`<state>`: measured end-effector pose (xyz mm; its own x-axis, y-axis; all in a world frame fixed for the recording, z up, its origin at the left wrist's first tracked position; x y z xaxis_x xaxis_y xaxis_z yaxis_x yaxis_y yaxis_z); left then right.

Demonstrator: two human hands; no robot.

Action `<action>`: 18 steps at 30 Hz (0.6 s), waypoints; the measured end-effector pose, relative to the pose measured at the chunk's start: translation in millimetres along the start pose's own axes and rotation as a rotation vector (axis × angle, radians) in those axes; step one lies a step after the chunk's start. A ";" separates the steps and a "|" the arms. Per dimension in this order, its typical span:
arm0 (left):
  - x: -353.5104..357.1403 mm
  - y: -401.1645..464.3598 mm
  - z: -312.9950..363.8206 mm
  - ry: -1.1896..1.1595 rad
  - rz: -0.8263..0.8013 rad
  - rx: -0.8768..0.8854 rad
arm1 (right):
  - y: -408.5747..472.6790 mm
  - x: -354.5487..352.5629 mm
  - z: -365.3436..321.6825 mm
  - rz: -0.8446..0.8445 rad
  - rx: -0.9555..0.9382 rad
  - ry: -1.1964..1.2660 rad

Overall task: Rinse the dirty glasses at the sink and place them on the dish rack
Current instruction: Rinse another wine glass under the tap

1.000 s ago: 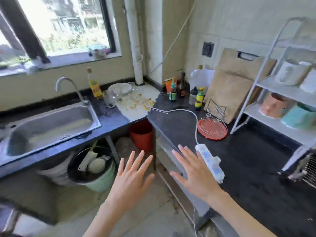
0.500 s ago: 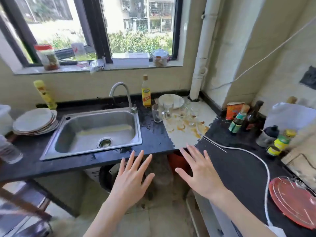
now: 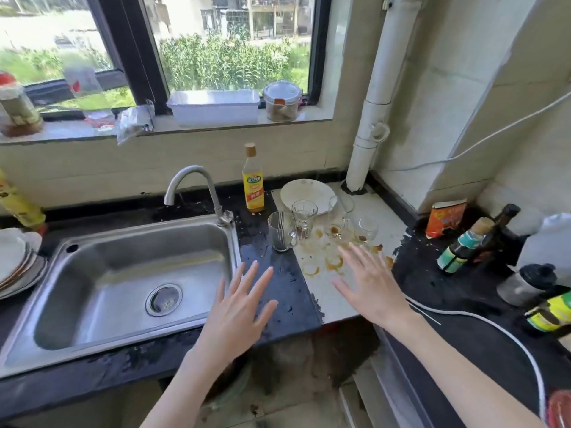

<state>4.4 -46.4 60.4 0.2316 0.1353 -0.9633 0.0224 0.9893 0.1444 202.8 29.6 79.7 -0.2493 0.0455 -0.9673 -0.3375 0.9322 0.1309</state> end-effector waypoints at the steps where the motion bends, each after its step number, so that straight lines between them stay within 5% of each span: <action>1: -0.9 14.1 -3.3 -0.018 0.010 0.018 | 13.0 2.4 6.4 -0.002 0.033 -0.007; 14: 42.7 150.3 -28.0 0.132 -0.037 0.115 | 146.9 31.9 106.0 -0.028 0.310 -0.117; 18: 58.5 184.4 -18.6 0.093 -0.062 0.067 | 177.3 57.1 151.4 -0.204 0.385 -0.067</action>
<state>4.0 145.0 26.4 0.1365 0.0813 -0.9873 0.0992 0.9905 0.0952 266.2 251.8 14.8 -0.1490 -0.1424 -0.9785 -0.0074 0.9897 -0.1429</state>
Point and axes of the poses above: each hand's wrist, its own y-axis towards the middle knuckle, its own x-axis out of the palm, z = x × y, the point moved 9 cm from there along y, towards the middle knuckle, and after that the axes turned 8 degrees about z, right-handed, at the moved point
